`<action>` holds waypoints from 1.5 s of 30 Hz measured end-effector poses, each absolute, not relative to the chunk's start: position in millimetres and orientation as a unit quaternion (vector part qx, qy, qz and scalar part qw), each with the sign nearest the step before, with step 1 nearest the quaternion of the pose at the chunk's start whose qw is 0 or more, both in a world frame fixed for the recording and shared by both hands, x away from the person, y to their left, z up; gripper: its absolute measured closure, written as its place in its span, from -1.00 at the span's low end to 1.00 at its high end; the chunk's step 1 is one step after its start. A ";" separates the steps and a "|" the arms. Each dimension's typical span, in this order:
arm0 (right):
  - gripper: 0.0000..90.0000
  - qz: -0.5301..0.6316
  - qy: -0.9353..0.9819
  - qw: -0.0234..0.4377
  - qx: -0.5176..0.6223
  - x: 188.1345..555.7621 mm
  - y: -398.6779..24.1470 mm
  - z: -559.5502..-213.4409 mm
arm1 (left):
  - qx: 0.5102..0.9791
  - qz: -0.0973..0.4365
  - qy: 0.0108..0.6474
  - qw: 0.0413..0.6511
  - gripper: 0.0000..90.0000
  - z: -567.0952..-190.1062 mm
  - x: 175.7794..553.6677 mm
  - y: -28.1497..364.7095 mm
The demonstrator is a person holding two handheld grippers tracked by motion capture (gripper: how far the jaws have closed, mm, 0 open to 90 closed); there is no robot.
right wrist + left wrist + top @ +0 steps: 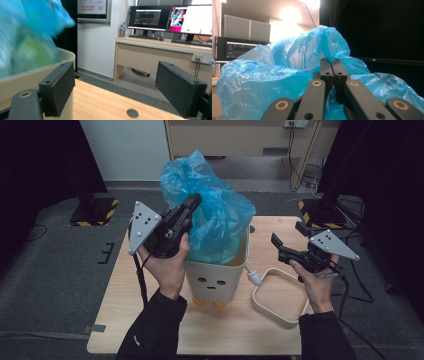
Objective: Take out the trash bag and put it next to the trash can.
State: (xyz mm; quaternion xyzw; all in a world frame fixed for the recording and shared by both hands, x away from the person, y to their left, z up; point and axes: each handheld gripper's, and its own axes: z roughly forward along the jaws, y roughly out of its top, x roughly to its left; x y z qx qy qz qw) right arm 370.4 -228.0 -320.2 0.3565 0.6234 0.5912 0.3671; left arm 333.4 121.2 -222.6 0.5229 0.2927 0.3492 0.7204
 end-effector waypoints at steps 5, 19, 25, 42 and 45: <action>-0.65 0.578 0.630 0.363 0.369 367.7 -236.6 -338.9 | 0.513 0.355 0.289 0.726 0.98 -216.3 331.9 124.8; -0.66 0.541 0.641 0.358 0.410 359.0 -263.4 -387.6 | 0.481 0.374 0.280 0.742 0.98 -200.0 322.7 142.6; -0.67 0.531 0.642 0.358 0.421 355.8 -270.4 -401.3 | 0.467 0.383 0.276 0.747 0.98 -190.9 319.1 149.1; -0.68 0.511 0.649 0.355 0.438 356.6 -278.1 -423.4 | 0.440 0.425 0.286 0.738 0.98 -167.7 306.4 191.7; -0.68 0.508 0.650 0.355 0.440 356.1 -280.2 -425.5 | 0.441 0.435 0.292 0.729 0.98 -168.7 306.4 200.7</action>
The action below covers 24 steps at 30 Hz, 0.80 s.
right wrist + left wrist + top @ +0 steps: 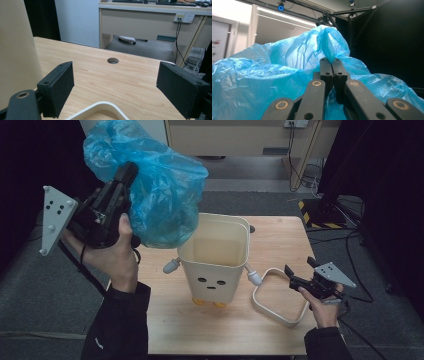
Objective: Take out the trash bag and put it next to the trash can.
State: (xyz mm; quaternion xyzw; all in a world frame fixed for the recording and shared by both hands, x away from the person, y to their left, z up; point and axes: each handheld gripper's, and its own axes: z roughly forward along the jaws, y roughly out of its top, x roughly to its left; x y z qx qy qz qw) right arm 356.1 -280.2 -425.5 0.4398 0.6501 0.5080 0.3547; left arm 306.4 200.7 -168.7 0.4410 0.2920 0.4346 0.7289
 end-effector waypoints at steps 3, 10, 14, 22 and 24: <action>-0.68 0.507 0.647 0.355 0.445 355.5 -282.9 -427.9 | 0.442 0.442 0.303 0.720 0.98 -172.9 307.7 211.1; -0.68 0.498 0.650 0.355 0.450 354.5 -288.8 -435.0 | 0.447 0.444 0.336 0.700 0.98 -192.3 318.5 232.3; -0.68 0.490 0.652 0.353 0.458 353.0 -292.7 -439.4 | 0.455 0.448 0.355 0.683 0.98 -205.8 326.4 243.5; -0.67 0.476 0.662 0.345 0.465 351.0 -300.7 -453.7 | 0.478 0.445 0.400 0.642 0.98 -246.5 342.0 266.3; -0.65 0.474 0.662 0.342 0.469 351.2 -301.6 -456.3 | 0.482 0.441 0.410 0.636 0.98 -256.5 345.2 271.1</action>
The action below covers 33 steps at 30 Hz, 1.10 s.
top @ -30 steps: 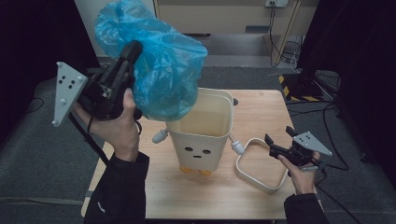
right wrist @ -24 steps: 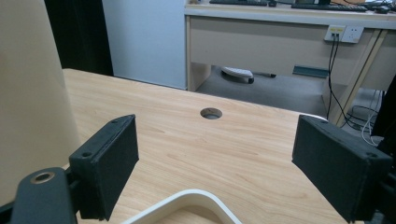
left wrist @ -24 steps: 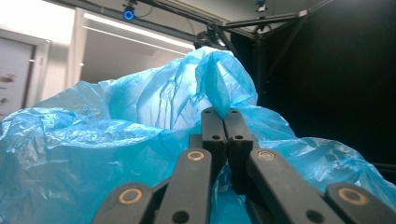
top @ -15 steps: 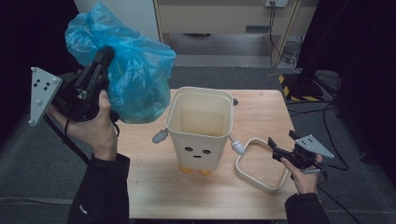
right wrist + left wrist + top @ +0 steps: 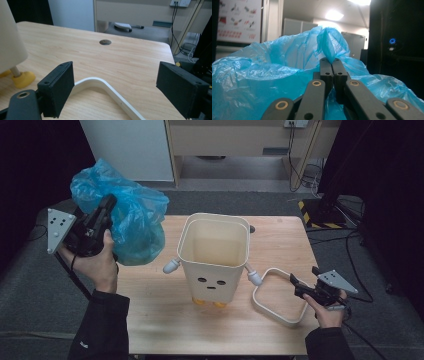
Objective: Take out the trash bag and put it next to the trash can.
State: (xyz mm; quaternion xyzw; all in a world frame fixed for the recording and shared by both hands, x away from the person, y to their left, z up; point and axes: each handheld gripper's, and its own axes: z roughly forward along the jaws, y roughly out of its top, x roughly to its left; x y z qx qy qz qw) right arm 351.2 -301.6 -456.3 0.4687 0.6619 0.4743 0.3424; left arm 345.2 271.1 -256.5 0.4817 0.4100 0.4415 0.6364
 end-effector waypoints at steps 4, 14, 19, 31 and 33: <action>-0.61 0.462 0.672 0.337 0.470 351.4 -304.9 -462.6 | 0.495 0.431 0.432 0.618 0.97 -281.3 352.2 281.7; -0.51 0.452 0.677 0.329 0.479 348.9 -313.5 -473.3 | 0.531 0.406 0.470 0.576 0.97 -336.4 372.0 287.3; -0.47 0.442 0.681 0.326 0.485 346.4 -319.6 -477.0 | 0.553 0.392 0.478 0.558 0.97 -358.9 382.9 280.4; -0.43 0.429 0.681 0.325 0.496 345.5 -324.2 -482.2 | 0.585 0.360 0.472 0.552 0.89 -373.3 392.5 265.2; -0.43 0.430 0.682 0.323 0.496 345.3 -323.5 -482.3 | 0.585 0.354 0.475 0.554 0.79 -373.7 392.8 264.5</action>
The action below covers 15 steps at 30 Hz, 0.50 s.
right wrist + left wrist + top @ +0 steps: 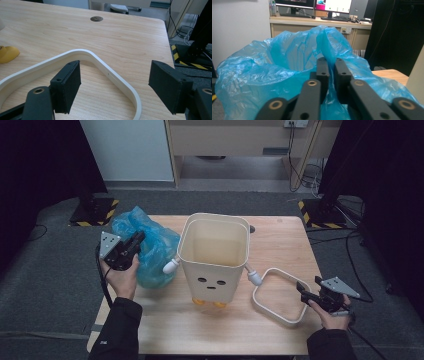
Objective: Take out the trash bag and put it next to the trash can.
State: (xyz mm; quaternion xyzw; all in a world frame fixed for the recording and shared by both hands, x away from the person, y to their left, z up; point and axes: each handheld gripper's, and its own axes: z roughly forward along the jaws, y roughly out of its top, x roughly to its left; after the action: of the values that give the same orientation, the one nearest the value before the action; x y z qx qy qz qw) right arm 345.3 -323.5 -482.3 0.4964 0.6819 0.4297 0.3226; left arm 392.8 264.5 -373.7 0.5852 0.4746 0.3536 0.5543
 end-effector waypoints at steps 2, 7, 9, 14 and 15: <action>-0.45 0.426 0.685 0.324 0.495 345.2 -324.1 -482.5 | 0.589 0.350 0.472 0.555 0.66 -373.8 392.3 263.4; -0.48 0.425 0.681 0.324 0.501 345.4 -325.2 -483.6 | 0.589 0.345 0.474 0.556 0.39 -371.1 387.4 264.6; -0.48 0.425 0.681 0.324 0.501 345.5 -324.9 -483.8 | 0.588 0.350 0.474 0.555 0.32 -368.3 384.7 266.2; -0.49 0.425 0.679 0.326 0.502 345.2 -325.0 -483.4 | 0.586 0.355 0.473 0.555 0.09 -362.8 377.7 270.5; -0.50 0.425 0.679 0.325 0.502 345.2 -325.0 -483.5 | 0.584 0.357 0.474 0.554 0.05 -361.4 375.9 271.5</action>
State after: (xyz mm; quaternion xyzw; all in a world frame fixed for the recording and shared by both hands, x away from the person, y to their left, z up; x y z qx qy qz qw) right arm 345.2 -325.0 -483.5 0.5019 0.6791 0.4253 0.3254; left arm 375.9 271.5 -361.4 0.5842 0.4740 0.3569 0.5538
